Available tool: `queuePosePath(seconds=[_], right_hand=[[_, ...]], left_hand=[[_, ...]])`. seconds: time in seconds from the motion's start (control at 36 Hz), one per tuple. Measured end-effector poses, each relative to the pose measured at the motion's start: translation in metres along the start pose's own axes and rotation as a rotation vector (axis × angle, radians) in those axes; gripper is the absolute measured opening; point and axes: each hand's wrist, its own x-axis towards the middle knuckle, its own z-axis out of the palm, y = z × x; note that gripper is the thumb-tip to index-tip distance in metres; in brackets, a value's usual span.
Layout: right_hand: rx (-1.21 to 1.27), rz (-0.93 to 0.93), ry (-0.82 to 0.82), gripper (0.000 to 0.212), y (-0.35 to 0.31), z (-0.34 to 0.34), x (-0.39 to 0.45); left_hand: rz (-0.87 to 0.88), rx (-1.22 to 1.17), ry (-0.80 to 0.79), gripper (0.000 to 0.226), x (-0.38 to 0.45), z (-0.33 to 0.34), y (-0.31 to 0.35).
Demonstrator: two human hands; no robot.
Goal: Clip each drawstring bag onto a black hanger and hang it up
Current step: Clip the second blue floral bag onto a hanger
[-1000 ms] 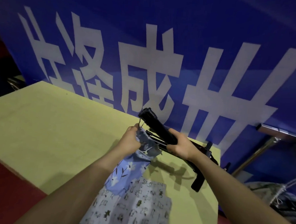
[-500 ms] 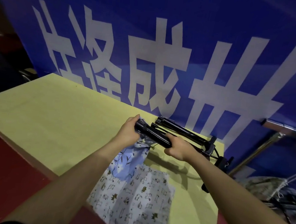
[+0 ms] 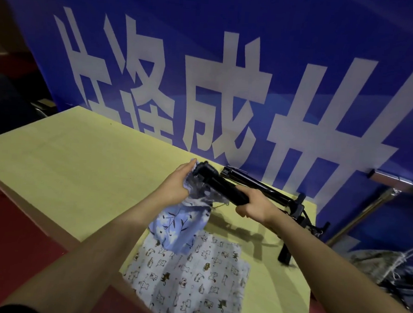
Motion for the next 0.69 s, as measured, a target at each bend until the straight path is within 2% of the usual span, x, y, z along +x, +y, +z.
queuePosePath(seconds=[0.11,0.22,0.42,0.61,0.69], right_hand=[[0.175,-0.011,-0.005,0.060,-0.008,0.001,0.003],[0.155,-0.021,-0.070,0.050,-0.012,-0.001,0.004],[-0.117,0.060,-0.084,0.039,-0.010,-0.001,0.009],[-0.588,0.042,-0.029,0.025,-0.027,0.002,0.017],[-0.738,0.009,0.005,0.029,-0.031,0.003,0.022]], left_hand=[[0.010,0.007,0.037,0.081,0.004,0.001,-0.004],[0.019,-0.021,0.063,0.071,0.004,0.000,0.003],[-0.008,-0.052,0.019,0.081,0.004,-0.007,0.011],[0.068,0.330,-0.024,0.078,-0.001,-0.003,0.022],[0.092,0.629,0.014,0.072,-0.004,0.004,0.030]])
